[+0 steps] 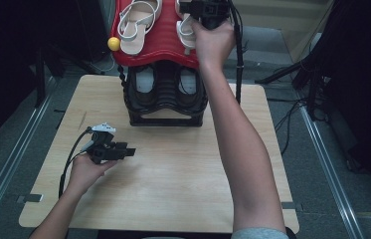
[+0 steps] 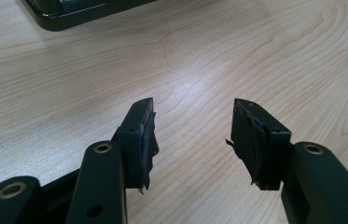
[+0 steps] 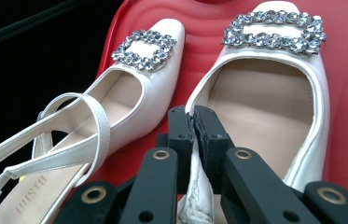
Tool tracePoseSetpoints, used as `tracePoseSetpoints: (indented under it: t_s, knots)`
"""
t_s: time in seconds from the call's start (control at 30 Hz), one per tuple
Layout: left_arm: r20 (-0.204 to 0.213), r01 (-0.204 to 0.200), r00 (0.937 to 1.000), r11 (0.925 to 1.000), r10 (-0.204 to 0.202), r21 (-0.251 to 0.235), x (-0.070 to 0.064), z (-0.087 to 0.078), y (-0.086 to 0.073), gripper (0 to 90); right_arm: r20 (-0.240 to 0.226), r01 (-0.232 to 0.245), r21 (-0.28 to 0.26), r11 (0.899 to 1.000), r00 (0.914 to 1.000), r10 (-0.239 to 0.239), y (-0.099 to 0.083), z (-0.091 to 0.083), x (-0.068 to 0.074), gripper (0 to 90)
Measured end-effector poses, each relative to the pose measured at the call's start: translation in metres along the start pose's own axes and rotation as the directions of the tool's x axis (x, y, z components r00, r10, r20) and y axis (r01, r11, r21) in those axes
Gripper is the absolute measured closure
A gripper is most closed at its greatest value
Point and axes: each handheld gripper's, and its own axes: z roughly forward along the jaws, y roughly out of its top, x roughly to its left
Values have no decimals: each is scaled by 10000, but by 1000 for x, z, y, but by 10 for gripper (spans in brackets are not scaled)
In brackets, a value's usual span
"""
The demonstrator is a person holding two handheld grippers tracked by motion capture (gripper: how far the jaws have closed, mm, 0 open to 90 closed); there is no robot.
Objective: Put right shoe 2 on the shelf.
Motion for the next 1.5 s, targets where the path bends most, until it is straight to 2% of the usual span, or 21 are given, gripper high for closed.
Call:
tracePoseSetpoints:
  t_s: [0.43,0.77,0.93,1.2,1.27,1.5]
  knots:
    - [8,-5,10000,10000,6,-16,0,0,0,502,-52,-149,-37,9999,9999,148,-2,13,1,861]
    - [-27,19,10000,10000,-19,-13,0,0,-1,502,-169,-187,107,9998,9997,189,-2,10,-1,853]
    - [-25,33,10000,10000,-33,9,0,0,-1,502,-532,-339,93,9994,9980,344,1,6,-1,795]
    - [-16,30,10000,10000,-30,-1,1,-1,-1,502,-552,-214,-15,9998,9982,213,5,1,0,696]
    - [-18,49,10000,10000,-49,-3,1,-1,-1,502,-505,-121,-140,9998,9987,114,5,-3,1,694]
    - [-43,39,10000,10000,-39,21,1,-1,-1,501,-431,-81,23,10000,9990,82,7,-11,-6,681]
